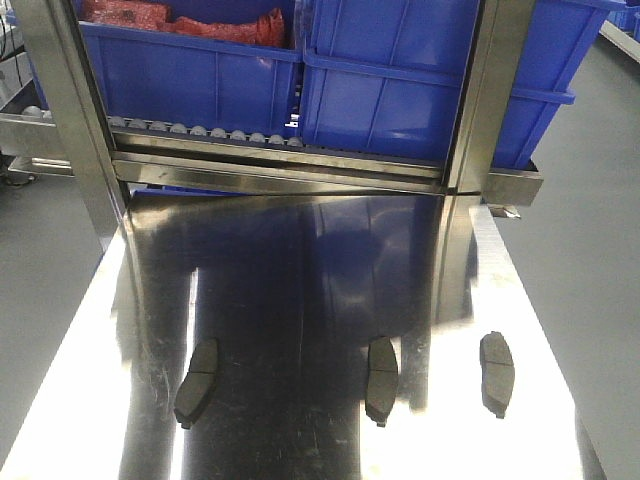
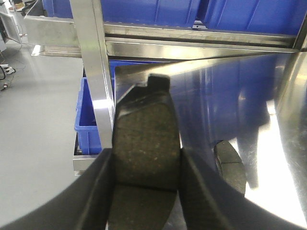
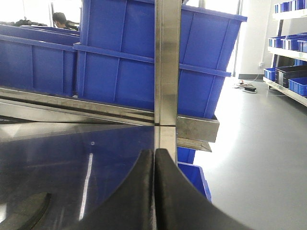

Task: Move and align brake pads A on conveyor

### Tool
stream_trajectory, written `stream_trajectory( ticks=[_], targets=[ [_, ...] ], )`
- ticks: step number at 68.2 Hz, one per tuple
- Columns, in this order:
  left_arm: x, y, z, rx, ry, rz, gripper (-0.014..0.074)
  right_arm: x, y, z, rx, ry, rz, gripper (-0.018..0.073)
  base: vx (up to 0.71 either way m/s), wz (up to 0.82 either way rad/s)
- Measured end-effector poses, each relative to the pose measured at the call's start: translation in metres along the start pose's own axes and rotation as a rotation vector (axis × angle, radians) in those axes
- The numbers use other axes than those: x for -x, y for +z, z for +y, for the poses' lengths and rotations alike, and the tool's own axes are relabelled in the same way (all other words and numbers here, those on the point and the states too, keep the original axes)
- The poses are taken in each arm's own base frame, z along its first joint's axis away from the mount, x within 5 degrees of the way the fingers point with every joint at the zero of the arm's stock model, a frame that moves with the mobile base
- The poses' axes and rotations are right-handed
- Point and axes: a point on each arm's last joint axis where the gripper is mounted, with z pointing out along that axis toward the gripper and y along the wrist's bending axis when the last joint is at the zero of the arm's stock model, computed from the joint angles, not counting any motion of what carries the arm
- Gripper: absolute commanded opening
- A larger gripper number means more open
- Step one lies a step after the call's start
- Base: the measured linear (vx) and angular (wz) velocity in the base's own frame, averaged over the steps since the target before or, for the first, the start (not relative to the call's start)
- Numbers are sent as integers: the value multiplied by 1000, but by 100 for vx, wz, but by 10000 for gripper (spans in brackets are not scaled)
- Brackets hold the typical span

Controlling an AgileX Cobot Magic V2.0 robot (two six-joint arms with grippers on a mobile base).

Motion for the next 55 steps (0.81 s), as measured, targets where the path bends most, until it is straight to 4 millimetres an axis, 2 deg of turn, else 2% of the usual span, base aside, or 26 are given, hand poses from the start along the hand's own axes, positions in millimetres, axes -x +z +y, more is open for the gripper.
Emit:
stream_trajectory(
  ticks=[36,41,47,55],
  targets=[
    [0,0,0,0,0,1,-6,6,0,0,4,33,-54,-11,0,0],
    [0,0,0,0,0,0,-6,17,0,0,3,38,-69,-11,0,0],
    [0,0,0,0,0,0,-6,41,4,-1,2,37,-54,-11,0,0],
    [0,0,0,0,0,0,-6,65,19,-2,-2,43,94,-11,0,0]
  ],
)
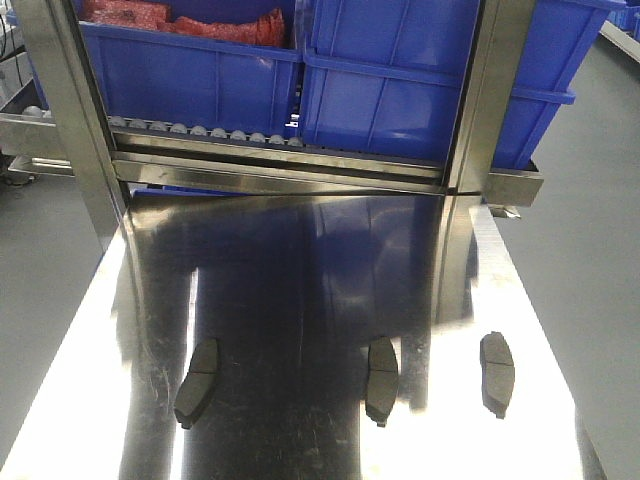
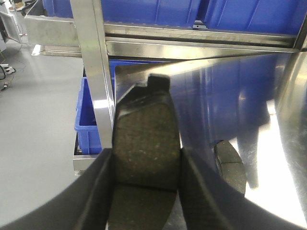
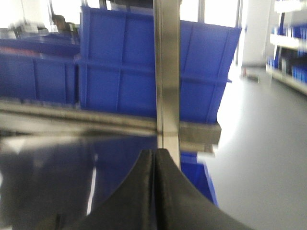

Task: Move and align brake pads A on conveyor

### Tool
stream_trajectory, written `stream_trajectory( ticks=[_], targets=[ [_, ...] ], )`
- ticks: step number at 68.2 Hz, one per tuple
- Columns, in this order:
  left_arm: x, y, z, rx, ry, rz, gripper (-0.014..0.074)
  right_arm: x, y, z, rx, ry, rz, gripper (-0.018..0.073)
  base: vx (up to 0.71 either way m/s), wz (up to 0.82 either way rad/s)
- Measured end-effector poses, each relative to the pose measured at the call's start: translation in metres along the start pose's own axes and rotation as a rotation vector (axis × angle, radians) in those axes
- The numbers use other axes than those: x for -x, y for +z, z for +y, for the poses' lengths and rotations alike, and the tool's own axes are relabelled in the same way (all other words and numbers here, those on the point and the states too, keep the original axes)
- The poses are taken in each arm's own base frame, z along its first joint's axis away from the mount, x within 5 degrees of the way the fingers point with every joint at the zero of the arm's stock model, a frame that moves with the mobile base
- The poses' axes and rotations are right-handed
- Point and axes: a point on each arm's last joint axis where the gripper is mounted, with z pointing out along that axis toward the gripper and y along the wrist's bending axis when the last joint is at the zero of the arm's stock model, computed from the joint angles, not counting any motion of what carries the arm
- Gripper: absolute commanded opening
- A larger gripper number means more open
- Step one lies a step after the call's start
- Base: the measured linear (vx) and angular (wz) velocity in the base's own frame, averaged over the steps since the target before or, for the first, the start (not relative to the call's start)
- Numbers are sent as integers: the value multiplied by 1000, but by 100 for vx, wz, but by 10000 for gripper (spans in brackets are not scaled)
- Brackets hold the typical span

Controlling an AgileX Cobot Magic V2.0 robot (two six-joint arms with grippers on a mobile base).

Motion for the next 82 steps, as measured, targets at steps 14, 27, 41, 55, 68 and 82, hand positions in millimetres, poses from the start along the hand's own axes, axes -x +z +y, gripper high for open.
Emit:
stream_trajectory(
  ticks=[14,27,41,55,68,82],
  targets=[
    [0,0,0,0,0,0,-6,10,38,0,-19,8,441,-11,0,0],
    [0,0,0,0,0,0,-6,-1,62,-1,-32,11,759,-11,0,0],
    [0,0,0,0,0,0,-6,-14,72,1,-46,70,882,-7,0,0],
    [0,0,0,0,0,0,-6,-18,74,1,-51,74,932,76,0,0],
    [0,0,0,0,0,0,-6,-18,74,-1,-58,48,936,275,0,0],
    [0,0,0,0,0,0,-6,-17,74,-1,-58,48,934,460,0,0]
  ],
)
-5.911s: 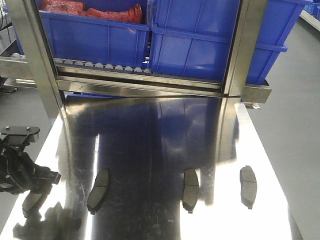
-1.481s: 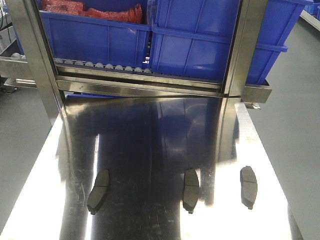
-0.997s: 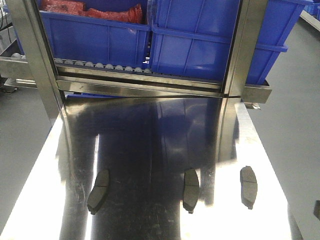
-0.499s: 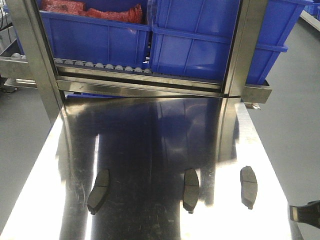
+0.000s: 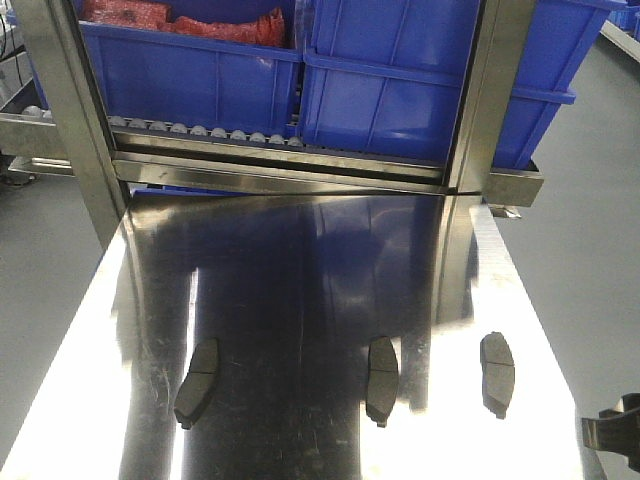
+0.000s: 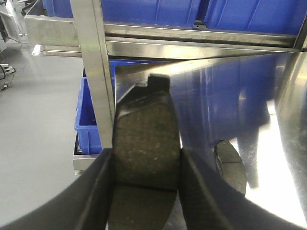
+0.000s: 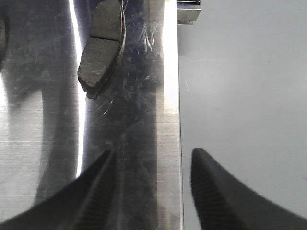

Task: Move and align brake pads A on conveyor
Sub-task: 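Lower the right gripper onto the farthest brake pad and close it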

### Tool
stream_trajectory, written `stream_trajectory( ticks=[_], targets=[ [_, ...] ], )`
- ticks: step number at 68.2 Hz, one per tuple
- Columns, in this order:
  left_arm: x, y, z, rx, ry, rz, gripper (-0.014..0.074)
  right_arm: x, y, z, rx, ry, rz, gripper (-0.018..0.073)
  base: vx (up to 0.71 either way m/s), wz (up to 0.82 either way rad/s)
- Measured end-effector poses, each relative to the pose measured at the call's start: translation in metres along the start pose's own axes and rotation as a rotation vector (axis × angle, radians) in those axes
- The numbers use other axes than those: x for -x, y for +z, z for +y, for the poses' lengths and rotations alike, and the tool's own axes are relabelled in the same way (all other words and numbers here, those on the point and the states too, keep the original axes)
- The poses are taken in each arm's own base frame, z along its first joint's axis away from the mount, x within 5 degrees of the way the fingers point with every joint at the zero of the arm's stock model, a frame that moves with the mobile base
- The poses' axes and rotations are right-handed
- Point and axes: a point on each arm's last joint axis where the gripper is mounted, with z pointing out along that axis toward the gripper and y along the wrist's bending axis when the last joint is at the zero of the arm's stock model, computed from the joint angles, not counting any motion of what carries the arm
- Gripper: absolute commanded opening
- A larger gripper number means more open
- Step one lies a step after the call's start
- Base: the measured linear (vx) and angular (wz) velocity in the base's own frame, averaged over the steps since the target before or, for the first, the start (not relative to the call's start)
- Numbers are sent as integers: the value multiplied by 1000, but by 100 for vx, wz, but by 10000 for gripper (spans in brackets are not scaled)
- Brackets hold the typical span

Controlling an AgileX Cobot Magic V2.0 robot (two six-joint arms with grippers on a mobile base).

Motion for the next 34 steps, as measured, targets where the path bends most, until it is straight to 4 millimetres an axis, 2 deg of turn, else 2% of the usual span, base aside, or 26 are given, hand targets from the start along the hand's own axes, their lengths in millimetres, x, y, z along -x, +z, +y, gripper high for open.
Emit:
stream_trajectory(
  ticks=[7,16,27,34],
  targets=[
    [0,0,0,0,0,0,-6,6,-2,1,4,3,-10,469,0,0],
    [0,0,0,0,0,0,-6,24,-3,4,25,26,-16,466,0,0],
    [0,0,0,0,0,0,-6,51,10,9,39,41,50,466,0,0],
    [0,0,0,0,0,0,-6,67,23,19,58,6,89,466,0,0]
  ],
)
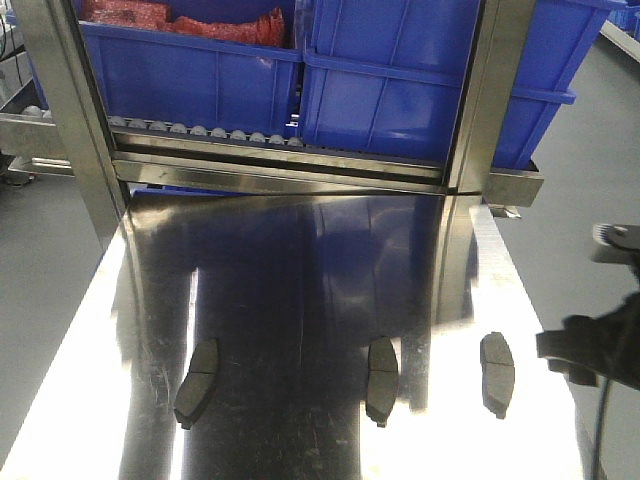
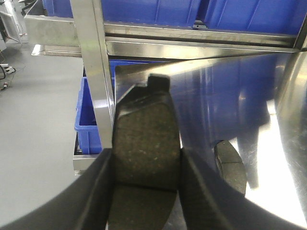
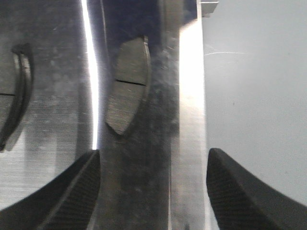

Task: Move and align brake pads A on conveyor
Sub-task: 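Lower the right gripper onto the farthest brake pad and close it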

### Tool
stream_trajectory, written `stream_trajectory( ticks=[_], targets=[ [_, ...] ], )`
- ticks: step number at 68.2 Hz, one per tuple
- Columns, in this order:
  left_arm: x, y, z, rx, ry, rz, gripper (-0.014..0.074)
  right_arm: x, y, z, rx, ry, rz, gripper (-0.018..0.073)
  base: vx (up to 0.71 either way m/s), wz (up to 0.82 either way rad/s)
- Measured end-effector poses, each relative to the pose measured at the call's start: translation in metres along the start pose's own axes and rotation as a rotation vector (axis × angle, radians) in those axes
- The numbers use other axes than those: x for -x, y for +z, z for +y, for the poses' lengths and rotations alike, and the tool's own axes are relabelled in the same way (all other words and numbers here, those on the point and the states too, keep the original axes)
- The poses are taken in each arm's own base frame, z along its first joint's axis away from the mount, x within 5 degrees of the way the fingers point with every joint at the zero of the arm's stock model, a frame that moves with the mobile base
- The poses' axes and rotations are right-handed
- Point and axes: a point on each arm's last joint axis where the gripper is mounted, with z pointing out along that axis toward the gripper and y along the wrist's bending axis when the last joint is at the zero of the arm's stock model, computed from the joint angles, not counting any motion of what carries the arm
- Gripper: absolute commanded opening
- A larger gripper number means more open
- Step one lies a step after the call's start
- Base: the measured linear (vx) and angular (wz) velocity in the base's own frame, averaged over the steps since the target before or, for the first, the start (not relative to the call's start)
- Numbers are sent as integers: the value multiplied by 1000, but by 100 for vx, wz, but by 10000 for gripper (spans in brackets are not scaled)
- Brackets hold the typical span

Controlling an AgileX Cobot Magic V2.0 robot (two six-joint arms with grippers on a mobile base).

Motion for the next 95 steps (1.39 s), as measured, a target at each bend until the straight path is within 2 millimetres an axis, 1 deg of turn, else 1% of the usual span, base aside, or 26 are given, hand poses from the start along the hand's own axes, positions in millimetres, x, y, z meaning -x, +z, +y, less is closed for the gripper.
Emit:
stream_trajectory(
  ticks=[8,14,21,30,45,59,73,87,95],
  targets=[
    [0,0,0,0,0,0,-6,15,16,21,26,-51,42,466,0,0],
    [0,0,0,0,0,0,-6,26,32,31,25,-27,83,466,0,0],
    [0,0,0,0,0,0,-6,34,51,34,3,-1,133,466,0,0],
    [0,0,0,0,0,0,-6,37,76,34,-22,5,202,466,0,0],
    [0,0,0,0,0,0,-6,48,103,35,-69,32,272,466,0,0],
    [0,0,0,0,0,0,-6,63,118,39,-89,30,331,466,0,0],
    [0,0,0,0,0,0,-6,67,130,39,-101,29,371,466,0,0],
    [0,0,0,0,0,0,-6,67,135,26,-105,73,394,466,0,0],
    [0,0,0,0,0,0,-6,68,135,23,-105,69,398,466,0,0]
  ],
)
